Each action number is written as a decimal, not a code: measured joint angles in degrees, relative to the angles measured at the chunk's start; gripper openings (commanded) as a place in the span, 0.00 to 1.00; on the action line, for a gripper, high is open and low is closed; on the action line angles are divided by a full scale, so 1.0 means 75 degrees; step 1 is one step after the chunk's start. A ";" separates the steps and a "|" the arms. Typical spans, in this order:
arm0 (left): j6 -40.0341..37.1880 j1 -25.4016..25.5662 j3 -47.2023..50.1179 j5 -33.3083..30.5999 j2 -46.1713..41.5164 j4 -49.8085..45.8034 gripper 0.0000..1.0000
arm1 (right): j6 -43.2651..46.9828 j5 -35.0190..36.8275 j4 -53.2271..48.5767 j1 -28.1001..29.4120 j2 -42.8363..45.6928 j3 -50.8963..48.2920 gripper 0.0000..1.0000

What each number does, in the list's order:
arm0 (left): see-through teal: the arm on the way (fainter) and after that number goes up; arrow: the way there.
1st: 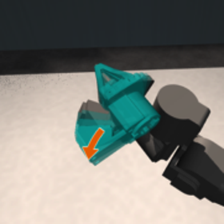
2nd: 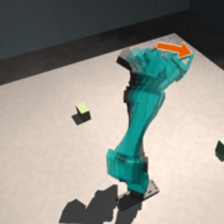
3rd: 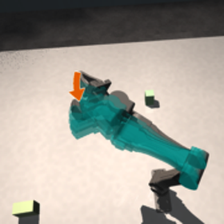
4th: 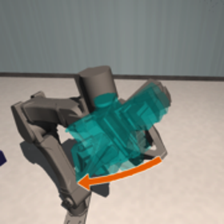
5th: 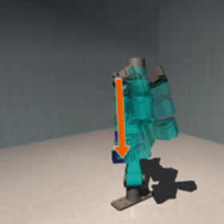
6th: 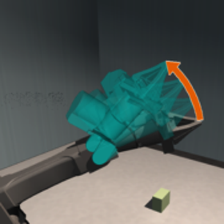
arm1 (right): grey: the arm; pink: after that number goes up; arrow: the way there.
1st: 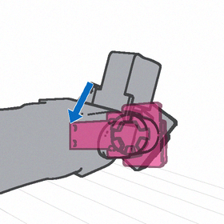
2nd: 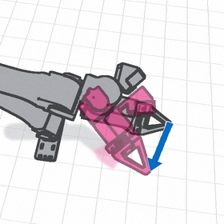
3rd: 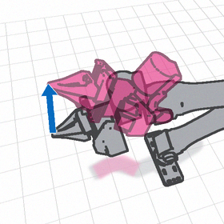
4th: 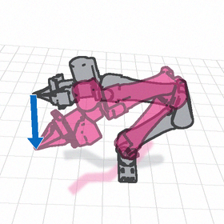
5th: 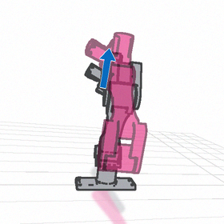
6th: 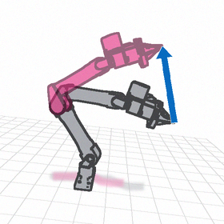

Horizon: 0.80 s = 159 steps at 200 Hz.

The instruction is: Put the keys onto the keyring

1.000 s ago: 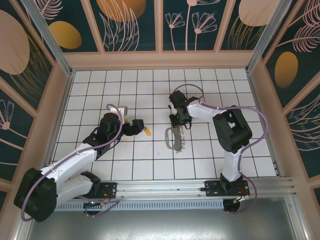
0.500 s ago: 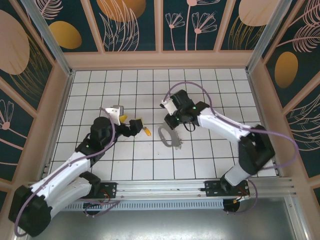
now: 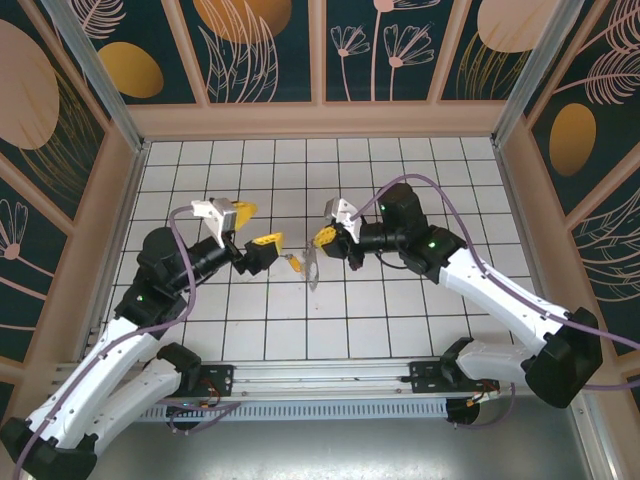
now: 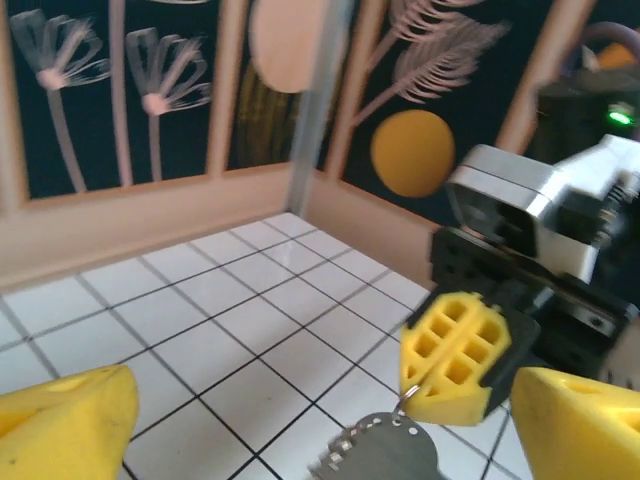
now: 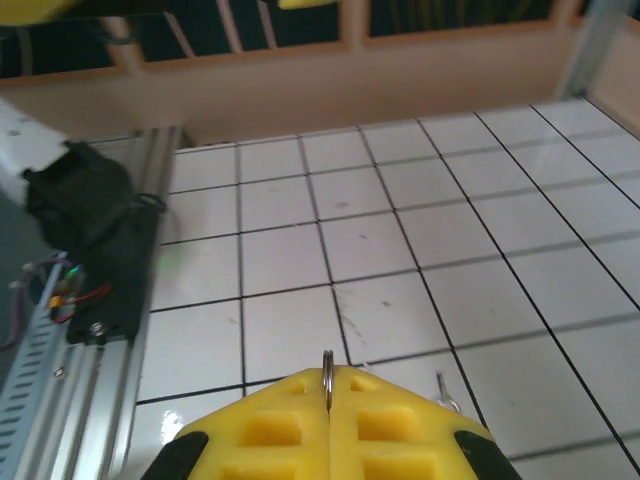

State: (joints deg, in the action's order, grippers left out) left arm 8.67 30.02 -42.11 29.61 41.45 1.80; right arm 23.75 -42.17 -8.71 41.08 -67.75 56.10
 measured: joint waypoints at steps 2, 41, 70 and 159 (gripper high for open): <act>-0.0143 0.0000 -0.0017 0.0079 0.0012 -0.0044 0.69 | 0.0015 -0.0070 0.0000 -0.0006 0.0003 0.0000 0.00; -0.1099 0.0000 -0.0029 0.1151 0.0090 -0.0682 0.66 | 0.0481 -0.1282 0.0140 -0.0227 0.0265 0.0000 0.00; -0.1594 0.0000 -0.0032 0.1699 0.0058 -0.0702 0.55 | 0.0699 -0.1798 0.0344 -0.0283 0.0513 -0.0026 0.00; -0.2361 0.0111 -0.0131 0.2226 0.0516 -0.0632 0.36 | 0.0592 -0.1719 0.0938 -0.0210 0.0294 -0.0050 0.00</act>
State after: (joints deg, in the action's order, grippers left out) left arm -9.04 30.85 -43.09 46.30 45.32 -2.94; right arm 28.18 -55.07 -1.67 39.51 -65.54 55.72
